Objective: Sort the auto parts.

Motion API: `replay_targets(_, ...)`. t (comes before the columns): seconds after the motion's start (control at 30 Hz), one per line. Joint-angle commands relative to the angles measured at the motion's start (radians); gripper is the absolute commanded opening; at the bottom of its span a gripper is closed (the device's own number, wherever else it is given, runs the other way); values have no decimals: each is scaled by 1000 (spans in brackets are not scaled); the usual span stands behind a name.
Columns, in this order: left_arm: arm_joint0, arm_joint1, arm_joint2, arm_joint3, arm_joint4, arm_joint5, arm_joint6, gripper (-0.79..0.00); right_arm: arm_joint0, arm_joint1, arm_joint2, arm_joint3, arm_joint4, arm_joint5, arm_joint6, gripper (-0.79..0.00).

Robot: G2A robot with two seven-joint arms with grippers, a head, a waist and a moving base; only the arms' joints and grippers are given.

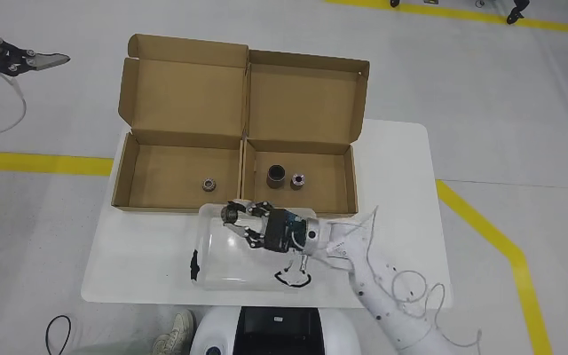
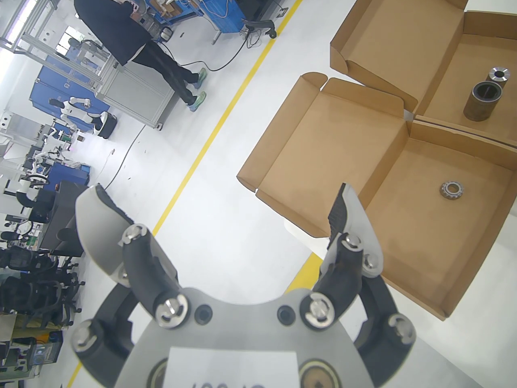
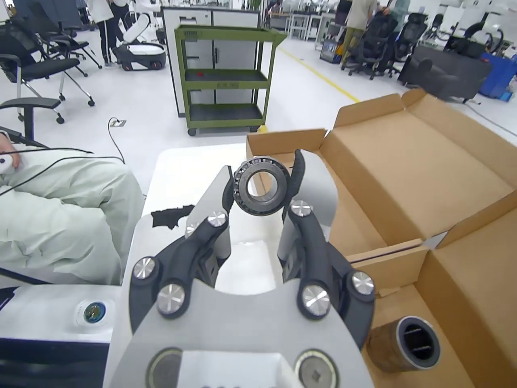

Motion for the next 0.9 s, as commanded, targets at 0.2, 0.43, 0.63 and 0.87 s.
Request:
replay_targets(0.2, 0, 0, 0, 0, 0, 0, 0, 0, 27, 3, 42, -75, 170, 11, 56, -785)
replay_targets(0.43, 0, 0, 0, 0, 0, 0, 0, 0, 72, 9, 83, -186, 250, 23, 152, -785)
replay_targets(0.63, 0, 0, 0, 0, 0, 0, 0, 0, 105, 14, 111, -259, 301, 35, 214, -785)
replay_targets(0.87, 0, 0, 0, 0, 0, 0, 0, 0, 161, 16, 128, -296, 368, 37, 251, -785)
